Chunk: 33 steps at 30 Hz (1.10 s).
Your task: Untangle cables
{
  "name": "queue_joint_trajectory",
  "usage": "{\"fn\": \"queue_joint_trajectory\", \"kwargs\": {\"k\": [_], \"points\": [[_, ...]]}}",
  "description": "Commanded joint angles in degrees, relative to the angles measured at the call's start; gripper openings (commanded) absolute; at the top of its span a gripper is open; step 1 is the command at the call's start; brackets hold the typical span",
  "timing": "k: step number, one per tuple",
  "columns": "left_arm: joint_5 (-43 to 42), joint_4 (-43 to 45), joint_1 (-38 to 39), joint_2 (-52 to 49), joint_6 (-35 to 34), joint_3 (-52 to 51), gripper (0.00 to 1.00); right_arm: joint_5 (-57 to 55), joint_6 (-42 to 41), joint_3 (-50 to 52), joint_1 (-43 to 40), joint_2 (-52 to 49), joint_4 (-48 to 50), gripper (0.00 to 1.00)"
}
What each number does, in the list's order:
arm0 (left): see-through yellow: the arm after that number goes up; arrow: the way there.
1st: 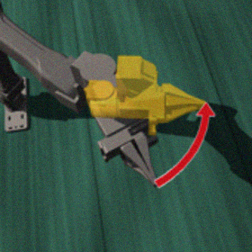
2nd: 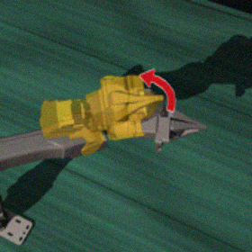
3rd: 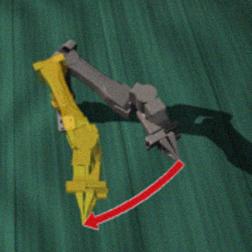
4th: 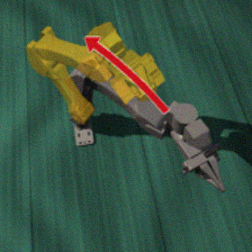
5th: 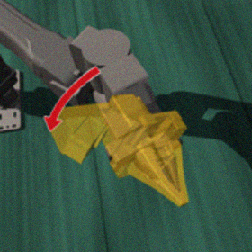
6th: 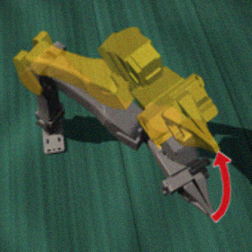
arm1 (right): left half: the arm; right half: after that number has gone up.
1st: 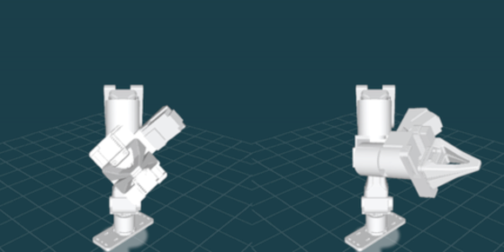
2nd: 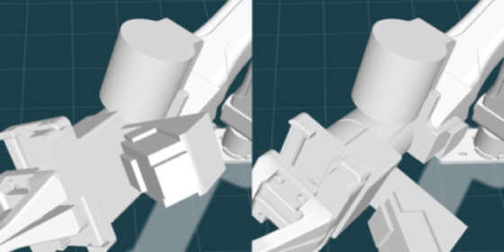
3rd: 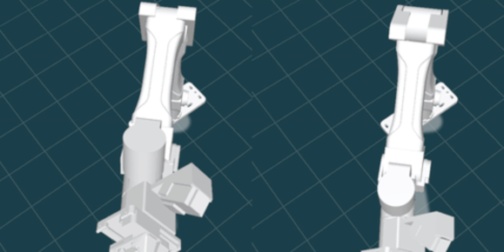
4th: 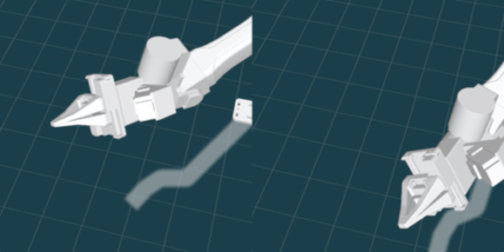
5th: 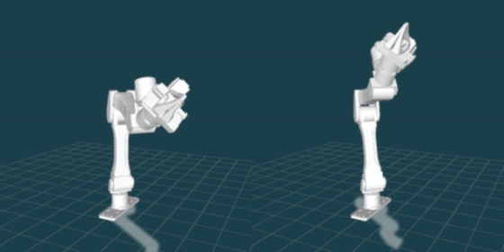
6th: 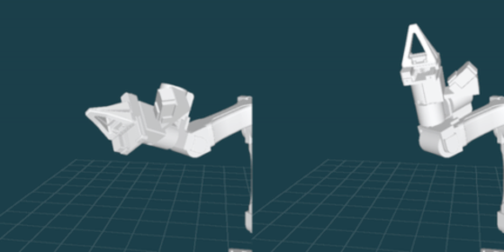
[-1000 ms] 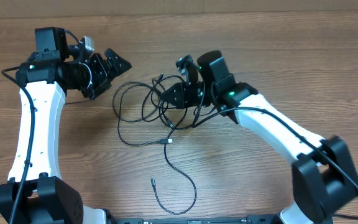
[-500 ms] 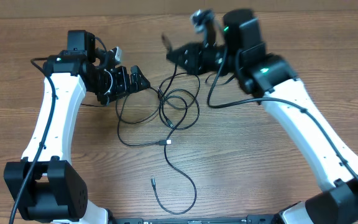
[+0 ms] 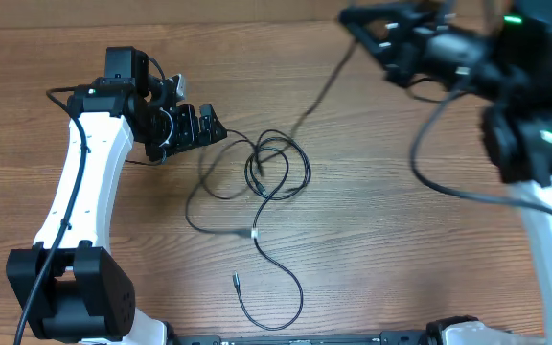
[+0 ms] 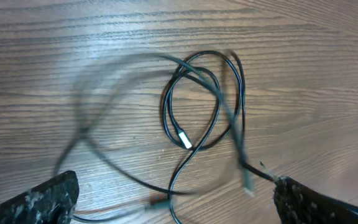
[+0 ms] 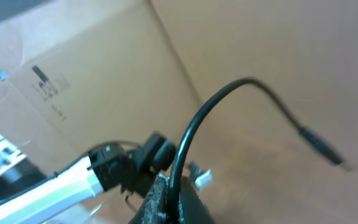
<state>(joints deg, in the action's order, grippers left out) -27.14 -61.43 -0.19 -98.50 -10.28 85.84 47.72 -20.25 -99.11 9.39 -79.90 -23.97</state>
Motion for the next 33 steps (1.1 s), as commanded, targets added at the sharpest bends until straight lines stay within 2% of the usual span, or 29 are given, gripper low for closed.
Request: {"fn": "queue_joint_trajectory", "kwargs": {"k": [1, 7, 11, 13, 18, 22, 24, 27, 30, 33], "points": [[0.2, 0.9, 0.3, -0.5, 1.3, -1.2, 0.99, 1.4, 0.8, -1.9, -4.1, 4.2, 1.1, 0.04], [-8.8, 6.1, 0.3, -0.5, 1.1, -6.1, 1.00, 1.5, -0.9, -1.9, -7.5, 5.9, -3.8, 0.04], [-12.0, 9.7, 0.2, -0.5, -3.7, -8.8, 1.00, 6.7, 0.7, -1.8, -7.5, 4.6, -6.7, 0.04], [-13.7, 9.9, 0.2, -0.5, -6.2, -9.0, 0.99, 10.4, 1.0, -1.8, -7.5, 3.5, -6.7, 0.04], [-25.6, 10.8, 0.4, -0.5, -6.4, -9.0, 1.00, 17.1, -0.1, -1.8, -7.5, 0.4, -5.0, 0.04], [-30.7, 12.3, 2.2, -0.5, -6.2, -9.0, 0.98, 20.5, -6.8, -1.8, -7.5, -2.0, 0.5, 0.04], [-31.0, 14.5, 3.8, -0.5, -2.5, -9.0, 0.95, 18.3, -12.3, -1.8, -7.5, -2.9, 2.3, 0.04], [-30.8, 16.3, 7.1, -0.5, 8.4, -9.0, 0.92, 15.7, -20.5, -1.8, -7.5, -4.2, 4.0, 0.04], [-30.4, 16.3, 10.7, -0.5, 16.3, -9.0, 0.91, 15.7, -23.3, -1.8, -7.5, -5.5, 4.7, 0.04], [-22.9, 16.8, 15.0, -0.5, 18.3, -9.0, 0.92, 15.8, -23.5, -1.8, -7.5, -6.0, 4.5, 0.04]]}}
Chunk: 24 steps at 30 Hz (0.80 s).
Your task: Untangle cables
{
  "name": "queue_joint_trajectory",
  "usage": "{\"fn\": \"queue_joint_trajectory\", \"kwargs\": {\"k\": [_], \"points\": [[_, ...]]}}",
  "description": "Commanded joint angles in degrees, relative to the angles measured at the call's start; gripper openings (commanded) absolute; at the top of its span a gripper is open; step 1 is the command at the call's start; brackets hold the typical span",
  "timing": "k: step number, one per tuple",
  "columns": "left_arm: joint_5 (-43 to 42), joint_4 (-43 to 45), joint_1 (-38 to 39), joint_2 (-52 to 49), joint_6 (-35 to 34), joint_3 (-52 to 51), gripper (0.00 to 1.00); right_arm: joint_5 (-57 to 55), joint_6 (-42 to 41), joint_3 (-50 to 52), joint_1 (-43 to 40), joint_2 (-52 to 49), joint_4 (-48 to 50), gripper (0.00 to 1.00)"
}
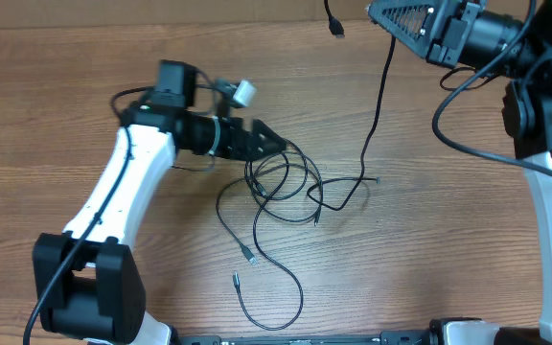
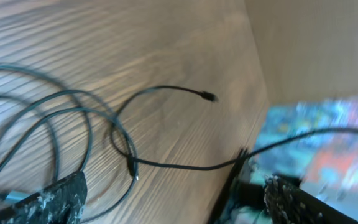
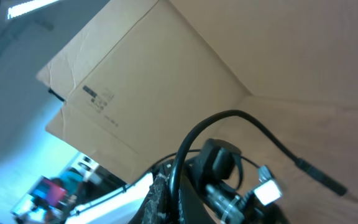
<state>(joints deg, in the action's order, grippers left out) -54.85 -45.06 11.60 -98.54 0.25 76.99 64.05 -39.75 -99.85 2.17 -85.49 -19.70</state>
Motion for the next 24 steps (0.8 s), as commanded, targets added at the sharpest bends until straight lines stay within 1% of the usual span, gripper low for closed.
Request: {"fn": "queue_joint_trajectory", "kwargs": {"k": [1, 3, 5, 10, 14, 16, 20, 23, 24], "points": [[8.2, 0.7, 4.5, -0.5, 7.7, -0.2, 0.92, -0.6, -4.0, -1.0, -0.3, -0.4, 0.1, 0.04], [15.2, 0.9, 7.5, -0.5, 8.1, -0.2, 0.93, -0.6, -4.0, -1.0, -0.3, -0.4, 0.2, 0.04], [17.8, 1.4, 10.7, -0.5, 9.3, -0.2, 0.92, -0.6, -4.0, -1.0, -0.3, -0.4, 0.2, 0.04], [16.3, 6.5, 16.5, -0.5, 9.5, -0.2, 0.92, -0.6, -4.0, -1.0, -0.3, -0.4, 0.1, 0.04], [15.0, 11.1, 20.4, -0.6, 8.4, -0.2, 0.92, -0.6, -4.0, -1.0, -0.3, -0.4, 0.1, 0.04], [15.0, 14.1, 21.9, -1.2, 6.4, -0.3, 0.92, -0.6, -4.0, -1.0, -0.3, -0.4, 0.1, 0.04], [15.0, 19.5, 24.1, -3.5, 0.4, -0.5, 0.92, -0.6, -4.0, -1.0, -0.3, -0.4, 0.1, 0.04], [15.0, 21.9, 25.1, -6.5, -2.3, -0.5, 0.88, -0.6, -4.0, -1.0, -0.3, -0.4, 0.1, 0.04], [14.8, 22.8, 25.2, -7.6, -3.6, -0.5, 0.89, -0.6, -4.0, -1.0, -0.3, -0.4, 0.1, 0.04]]}}
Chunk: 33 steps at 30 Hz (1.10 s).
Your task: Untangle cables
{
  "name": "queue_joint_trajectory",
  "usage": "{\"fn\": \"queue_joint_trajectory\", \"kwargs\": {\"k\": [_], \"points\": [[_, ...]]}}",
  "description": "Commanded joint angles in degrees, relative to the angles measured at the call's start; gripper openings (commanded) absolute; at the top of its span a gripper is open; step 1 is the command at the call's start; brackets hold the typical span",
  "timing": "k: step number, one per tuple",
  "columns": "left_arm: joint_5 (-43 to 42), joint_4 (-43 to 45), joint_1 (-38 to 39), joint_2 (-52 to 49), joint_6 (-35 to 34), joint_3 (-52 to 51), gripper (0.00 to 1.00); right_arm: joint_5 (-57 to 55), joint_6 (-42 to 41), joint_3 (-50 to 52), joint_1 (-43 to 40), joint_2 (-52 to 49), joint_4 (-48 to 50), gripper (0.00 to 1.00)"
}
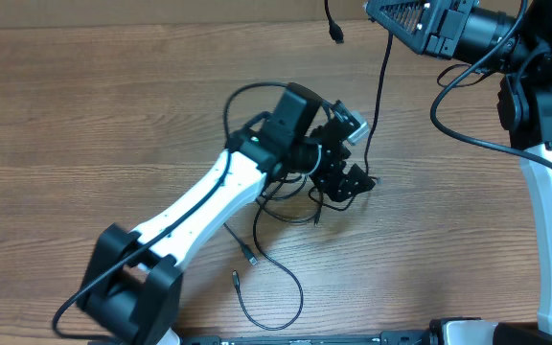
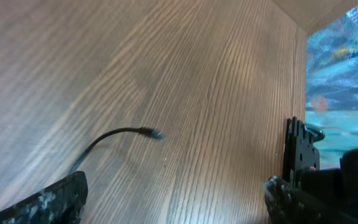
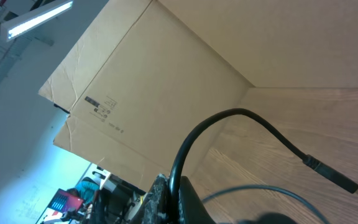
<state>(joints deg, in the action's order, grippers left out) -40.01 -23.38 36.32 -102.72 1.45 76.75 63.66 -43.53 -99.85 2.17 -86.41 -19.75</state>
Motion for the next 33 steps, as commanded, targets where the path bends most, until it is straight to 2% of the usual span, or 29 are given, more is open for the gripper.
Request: {"fn": "queue_joint_trajectory", "kwargs": {"k": [1, 7, 8, 10, 12, 16, 21, 24, 28, 33], "points": [[-0.5, 1.7, 0.5, -4.4, -5.4, -0.2, 0.88, -0.2, -0.2, -1.0, -0.3, 0.5, 0.1, 0.04], [2.2, 1.5, -0.9, -5.6, -5.1, -0.2, 0.89, -0.2, -0.2, -1.0, -0.3, 0.5, -0.1, 0.04], [2.1, 1.6, -1.6, -5.6, -5.1, -0.2, 0.86, -0.2, -0.2, -1.0, -0.3, 0.5, -0.1, 0.04], [0.7, 1.3, -2.8, -5.6, -5.4, -0.2, 0.61, -0.2, -0.1, -1.0, -0.3, 0.5, -0.2, 0.04], [-1.8, 0.8, -3.6, -5.6, -5.3, -0.2, 0.47, -0.2, 0.1, -1.0, -0.3, 0.5, -0.3, 0.04], [-5.7, 0.7, -5.1, -5.5, -4.6, -0.2, 0.30, -0.2, 0.1, -1.0, -0.3, 0.5, -0.3, 0.04], [-8.6, 0.2, -7.6, -5.5, -4.7, -0.2, 0.20, -0.2, 2.1, -1.0, -1.2, 0.5, -2.0, 0.04], [-12.2, -0.6, -9.1, -5.5, -4.7, -0.2, 0.05, -0.9, 5.8, -1.0, -3.4, 0.5, -6.1, 0.04], [-14.0, -2.2, -9.8, -4.3, -4.9, -0.1, 0.05, -5.7, 11.5, -1.0, -6.6, 0.5, -16.5, 0.04], [-13.7, -2.8, -9.8, 0.3, -4.9, -0.1, 0.04, -20.1, 19.7, -0.6, -7.7, 0.4, -30.8, 0.09]]}}
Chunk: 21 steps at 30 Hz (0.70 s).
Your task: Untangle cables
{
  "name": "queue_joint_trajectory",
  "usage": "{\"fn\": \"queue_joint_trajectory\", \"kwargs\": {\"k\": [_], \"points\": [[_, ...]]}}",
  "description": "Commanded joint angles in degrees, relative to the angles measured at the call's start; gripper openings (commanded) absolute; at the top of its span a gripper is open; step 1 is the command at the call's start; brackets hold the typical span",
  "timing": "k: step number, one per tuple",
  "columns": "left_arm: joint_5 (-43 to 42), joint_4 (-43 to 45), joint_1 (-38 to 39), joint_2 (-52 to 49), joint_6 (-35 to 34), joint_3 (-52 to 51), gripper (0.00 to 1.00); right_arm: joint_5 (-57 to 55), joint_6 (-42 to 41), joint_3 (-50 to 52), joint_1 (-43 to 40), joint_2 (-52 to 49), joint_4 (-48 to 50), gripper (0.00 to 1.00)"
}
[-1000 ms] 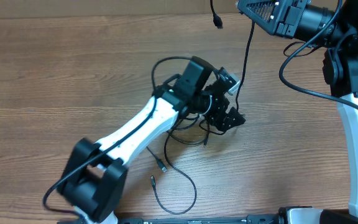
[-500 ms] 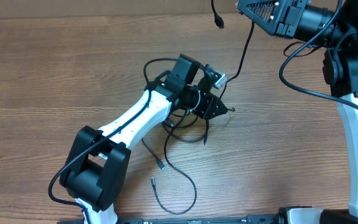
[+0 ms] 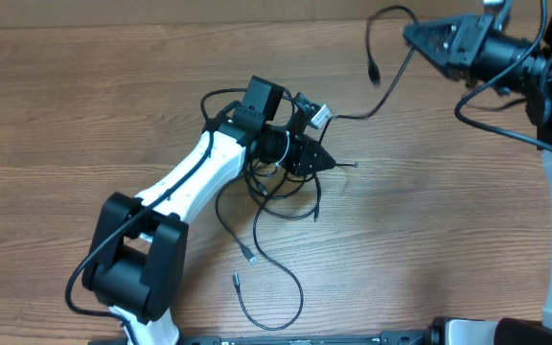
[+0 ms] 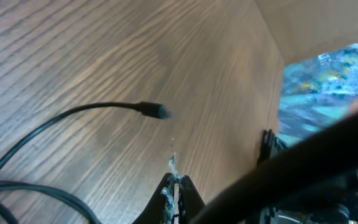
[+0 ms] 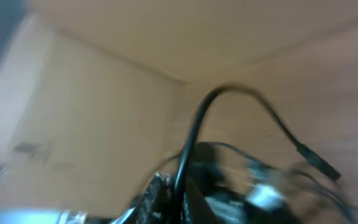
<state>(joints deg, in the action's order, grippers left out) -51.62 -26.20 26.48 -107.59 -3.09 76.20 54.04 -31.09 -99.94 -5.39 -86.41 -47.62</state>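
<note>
A knot of thin black cables (image 3: 276,192) lies mid-table, with two loose plug ends (image 3: 248,256) trailing toward the front. My left gripper (image 3: 326,162) rests at the knot's right edge, its fingers (image 4: 174,186) pressed shut with nothing seen between them. Just ahead of it lies a cable plug (image 4: 157,111). My right gripper (image 3: 418,36) is raised at the back right, shut on a black cable (image 5: 194,134). This cable's free plug (image 3: 373,73) hangs in the air, and its other run crosses above my left wrist. The right wrist view is blurred.
A cardboard wall (image 3: 161,11) runs along the table's back edge. My left arm's white link (image 3: 175,192) stretches diagonally from the front left to the knot. The right arm's base stands at the right edge.
My left gripper was open to the right of the knot and is now shut, slightly further back and left. My right gripper has shifted right, and its cable now slants toward the left wrist.
At first my left gripper stood open left of the knot, with the right one shut on a raised cable. Then the left was open over the knot and a strand lay drawn out rightward. Then it reached past the knot, still open. Now it is shut there.
</note>
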Motion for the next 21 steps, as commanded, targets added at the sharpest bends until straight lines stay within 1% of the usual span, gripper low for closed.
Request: {"fn": "queue_joint_trajectory", "kwargs": {"k": [1, 5, 7, 9, 10, 12, 13, 14, 15, 16, 18, 19, 20, 21], "points": [[-1.6, 0.1, 0.0, 6.4, -0.4, 0.5, 0.04, -14.4, 8.6, -0.5, -0.1, 0.3, -5.8, 0.09], [3.3, 0.5, 0.0, 12.4, -0.5, 0.5, 0.04, -27.6, 9.4, -0.5, -0.1, -0.3, -14.3, 0.09], [6.2, 1.7, 0.0, 15.2, -2.5, 0.5, 0.04, -31.6, 9.4, -0.3, -0.1, -0.7, -17.0, 0.10], [9.6, 3.5, 0.0, 17.9, -5.3, 0.5, 0.04, -33.0, 9.4, 0.3, -0.1, -0.9, -18.3, 0.13], [11.4, 4.5, 0.0, 19.2, -6.6, 0.5, 0.04, -33.1, 9.4, 0.9, -0.1, -1.0, -18.6, 0.18], [13.7, 6.5, 0.0, 21.3, -8.2, 0.5, 0.04, -33.1, 9.4, 1.9, -0.1, -1.3, -19.0, 0.42], [14.3, 7.4, 0.0, 22.2, -8.7, 0.5, 0.04, -33.5, 9.3, 2.4, -0.1, -1.6, -19.4, 0.59], [14.8, 8.4, 0.0, 23.3, -8.8, 0.5, 0.04, -33.7, 9.3, 2.8, -0.1, -1.9, -19.7, 0.70], [14.8, 9.2, 0.0, 24.3, -8.8, 0.5, 0.04, -33.7, 9.3, 3.3, -0.1, -2.1, -19.9, 0.78], [14.8, 9.9, 0.0, 25.2, -8.8, 0.5, 0.04, -33.9, 9.3, 3.8, -0.1, -2.5, -20.1, 0.84], [14.8, 11.2, 0.0, 27.1, -8.9, 0.5, 0.04, -34.4, 9.3, 5.1, -0.1, -3.0, -20.0, 0.93], [14.8, 11.7, -0.1, 28.2, -9.0, 0.5, 0.04, -34.8, 9.3, 5.8, -0.1, -3.2, -20.0, 0.95], [14.8, 12.0, -0.1, 29.2, -9.0, 0.5, 0.04, -35.2, 9.3, 6.4, -0.1, -3.4, -20.0, 1.00], [14.9, 12.1, -0.3, 30.1, -9.0, 0.5, 0.04, -35.3, 9.3, 7.0, -0.1, -3.6, -20.0, 1.00]]}}
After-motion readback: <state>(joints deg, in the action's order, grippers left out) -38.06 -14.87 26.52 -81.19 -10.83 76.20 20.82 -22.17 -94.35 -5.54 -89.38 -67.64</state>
